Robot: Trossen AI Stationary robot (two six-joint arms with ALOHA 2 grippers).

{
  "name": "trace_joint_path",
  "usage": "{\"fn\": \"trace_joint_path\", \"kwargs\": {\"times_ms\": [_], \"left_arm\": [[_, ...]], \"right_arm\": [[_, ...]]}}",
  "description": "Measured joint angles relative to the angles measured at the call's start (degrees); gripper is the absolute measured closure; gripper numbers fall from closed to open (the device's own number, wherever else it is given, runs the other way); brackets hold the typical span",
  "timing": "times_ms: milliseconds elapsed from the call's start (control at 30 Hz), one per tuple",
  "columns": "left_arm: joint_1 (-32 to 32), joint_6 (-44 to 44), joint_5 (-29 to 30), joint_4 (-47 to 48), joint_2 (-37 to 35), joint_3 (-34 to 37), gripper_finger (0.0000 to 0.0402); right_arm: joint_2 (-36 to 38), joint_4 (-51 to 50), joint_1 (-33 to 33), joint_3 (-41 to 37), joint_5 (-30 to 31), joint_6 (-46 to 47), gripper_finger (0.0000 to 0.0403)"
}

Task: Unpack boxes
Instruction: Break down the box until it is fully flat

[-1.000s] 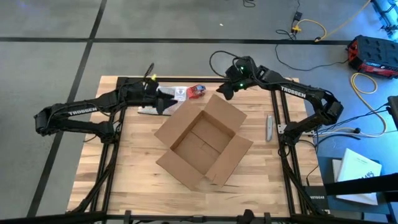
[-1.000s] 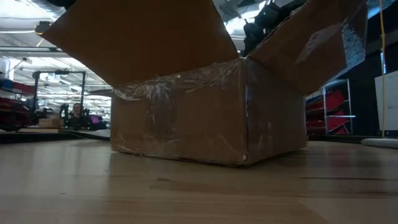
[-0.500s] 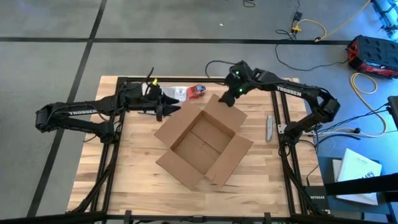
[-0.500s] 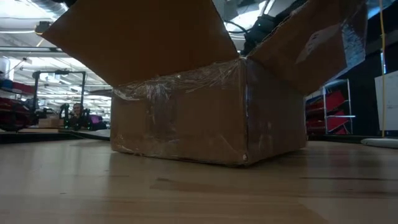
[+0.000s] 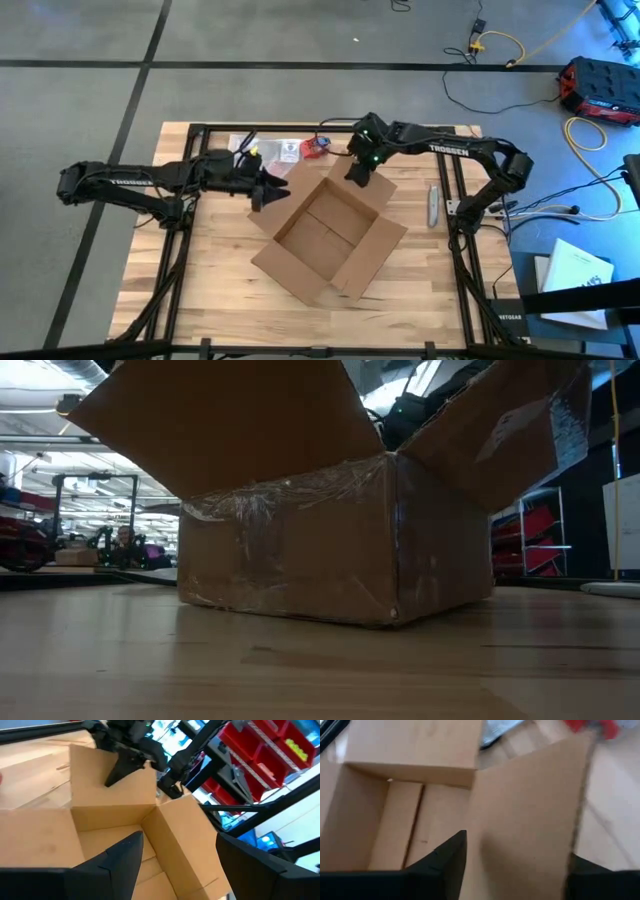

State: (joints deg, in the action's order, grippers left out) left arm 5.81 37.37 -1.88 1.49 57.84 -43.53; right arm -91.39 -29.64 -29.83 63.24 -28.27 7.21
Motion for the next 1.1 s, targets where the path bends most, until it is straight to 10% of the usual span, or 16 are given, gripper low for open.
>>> {"fn": "trace_joint_path", "kwargs": {"times_ms": [367, 833, 1100], "left_arm": [[-0.6, 0.2, 0.9, 1.5, 0.0, 0.0, 0.0163], [-0.5, -2.9, 5.1, -9.2, -0.2, 0.0, 0.0163], [1.9, -5.8, 6.2, -35.9, -0.4, 0.0, 0.0163]], "right_arm": [[0.0, 0.1, 0.0, 0.0, -8.1, 2.5, 0.0394], [3.8, 1.5, 1.5, 5.9, -13.6, 4.8, 0.0401], [5.0, -2.9, 1.5, 19.1, -10.3, 0.5, 0.0402]]}}
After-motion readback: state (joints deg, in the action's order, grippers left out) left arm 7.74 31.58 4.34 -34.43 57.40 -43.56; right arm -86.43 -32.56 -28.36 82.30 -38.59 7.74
